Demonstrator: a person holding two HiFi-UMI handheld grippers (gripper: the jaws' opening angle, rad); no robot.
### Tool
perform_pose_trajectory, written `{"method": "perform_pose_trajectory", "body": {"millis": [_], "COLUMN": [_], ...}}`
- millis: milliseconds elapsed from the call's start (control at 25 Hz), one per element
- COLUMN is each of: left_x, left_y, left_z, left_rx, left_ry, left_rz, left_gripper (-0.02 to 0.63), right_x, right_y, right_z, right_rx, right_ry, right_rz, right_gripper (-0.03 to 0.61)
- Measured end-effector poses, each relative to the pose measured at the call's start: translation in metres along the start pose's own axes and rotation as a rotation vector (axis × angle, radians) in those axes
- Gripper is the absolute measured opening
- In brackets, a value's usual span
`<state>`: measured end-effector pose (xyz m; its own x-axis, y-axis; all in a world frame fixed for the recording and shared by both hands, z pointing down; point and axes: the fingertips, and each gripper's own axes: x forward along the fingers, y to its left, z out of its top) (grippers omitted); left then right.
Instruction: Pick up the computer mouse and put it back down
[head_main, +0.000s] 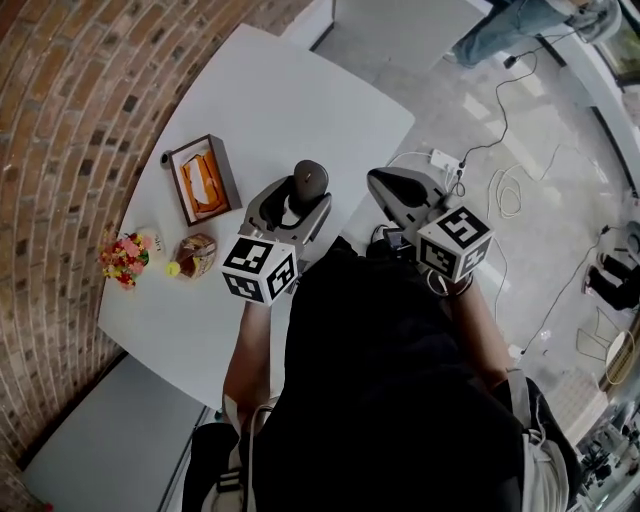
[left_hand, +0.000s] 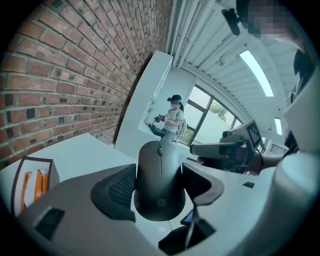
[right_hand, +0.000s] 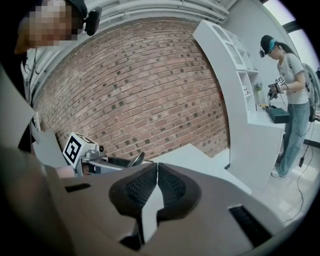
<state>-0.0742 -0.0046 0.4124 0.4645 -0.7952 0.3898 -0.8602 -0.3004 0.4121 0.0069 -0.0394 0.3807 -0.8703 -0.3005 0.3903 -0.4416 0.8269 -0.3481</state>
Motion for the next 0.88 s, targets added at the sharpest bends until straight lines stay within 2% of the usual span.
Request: {"method": "perform_pose_trajectory", "body": {"millis": [360, 880], "left_x": [0.028, 0.062], "left_y": [0.022, 0.051], "left_z": [-0.018, -0.068], "left_rx": [0.032, 0.045], "left_ry": [0.090, 0.258], "left_rz": [0.038, 0.055], "left_gripper": [0.302, 0.302], "right_x": [-0.027, -0.067], "right_y": [-0.024, -0.052], "right_z": [-0.001, -0.005], "right_rx": [0.059, 0.053], "right_ry": [-0.024, -0.013], "right_rz": [-0.068, -0.168], "right_gripper": [0.018, 0.018]}}
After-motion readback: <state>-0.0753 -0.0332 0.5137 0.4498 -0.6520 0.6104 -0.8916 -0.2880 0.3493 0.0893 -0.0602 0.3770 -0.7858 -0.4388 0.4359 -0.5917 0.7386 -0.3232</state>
